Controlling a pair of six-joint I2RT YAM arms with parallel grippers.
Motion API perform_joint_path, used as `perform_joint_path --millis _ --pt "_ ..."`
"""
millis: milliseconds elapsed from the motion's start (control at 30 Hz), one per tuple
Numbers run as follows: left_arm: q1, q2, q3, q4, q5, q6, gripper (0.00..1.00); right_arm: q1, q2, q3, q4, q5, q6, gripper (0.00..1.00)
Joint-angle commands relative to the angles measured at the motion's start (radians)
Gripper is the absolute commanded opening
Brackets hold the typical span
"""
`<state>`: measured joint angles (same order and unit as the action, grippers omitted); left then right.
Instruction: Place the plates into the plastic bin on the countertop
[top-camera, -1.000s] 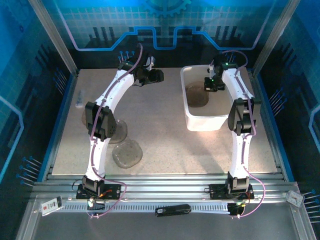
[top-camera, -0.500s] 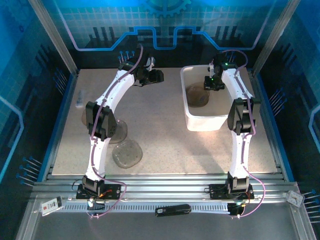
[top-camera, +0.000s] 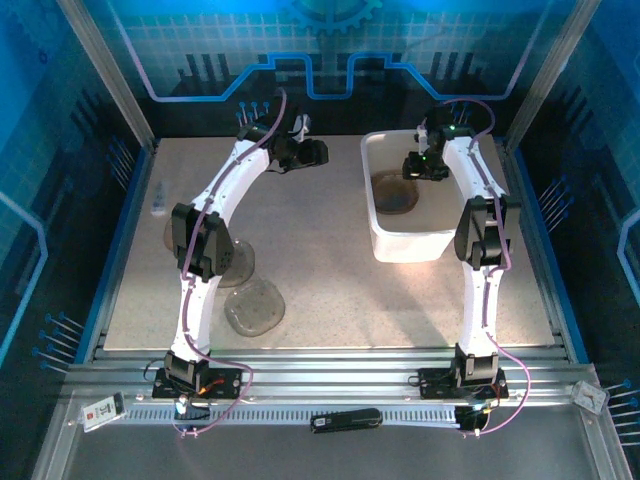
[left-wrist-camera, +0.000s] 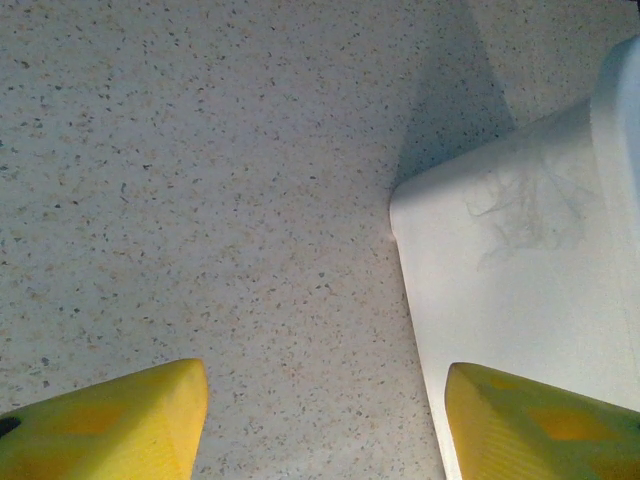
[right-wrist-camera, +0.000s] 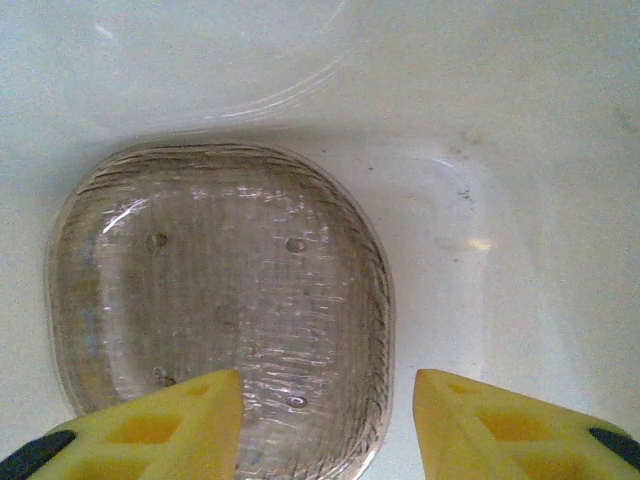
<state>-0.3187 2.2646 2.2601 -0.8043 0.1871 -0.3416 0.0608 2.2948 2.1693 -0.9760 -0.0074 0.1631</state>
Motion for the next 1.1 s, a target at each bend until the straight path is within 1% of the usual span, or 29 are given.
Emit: perform_joint_path --millis 0,167,267,367,467,733,833,967,1067 --pt "-0.022 -0.018 0.025 -0.015 0.044 -0.010 0.65 0.020 -0.100 0.027 0.014 -0.045 -0.007 0.51" --pt "-0.069 -0.033 0.034 -0.023 0.050 0.000 0.65 0.020 -0.206 0.017 0.003 -0.047 -0.010 0.53" --pt "-0.101 -0.039 0.041 -0.026 0.049 0.003 0.65 0.012 -0.281 -0.020 -0.009 -0.048 -0.014 0.55" --pt "-0.132 -0.050 0.041 -0.022 0.048 0.006 0.66 -0.006 -0.371 -0.108 -0.005 -0.045 -0.018 0.57" --pt "-0.158 -0.063 0.038 -0.027 0.042 0.007 0.66 -0.036 -0.475 -0.236 0.020 -0.041 -0.017 0.58" --pt "-0.213 -0.131 -0.030 -0.007 0.001 -0.007 0.66 -0.195 -0.734 -0.625 0.120 -0.108 0.049 0.59" --pt "-0.228 -0.137 -0.050 -0.001 -0.014 -0.020 0.67 -0.281 -0.795 -0.737 0.158 -0.174 0.091 0.60" --pt "-0.250 -0.122 -0.050 0.008 -0.029 -0.033 0.67 -0.354 -0.851 -0.831 0.205 -0.226 0.115 0.61" --pt "-0.262 -0.094 -0.030 0.011 -0.030 -0.039 0.67 -0.359 -0.843 -0.848 0.212 -0.275 0.103 0.61"
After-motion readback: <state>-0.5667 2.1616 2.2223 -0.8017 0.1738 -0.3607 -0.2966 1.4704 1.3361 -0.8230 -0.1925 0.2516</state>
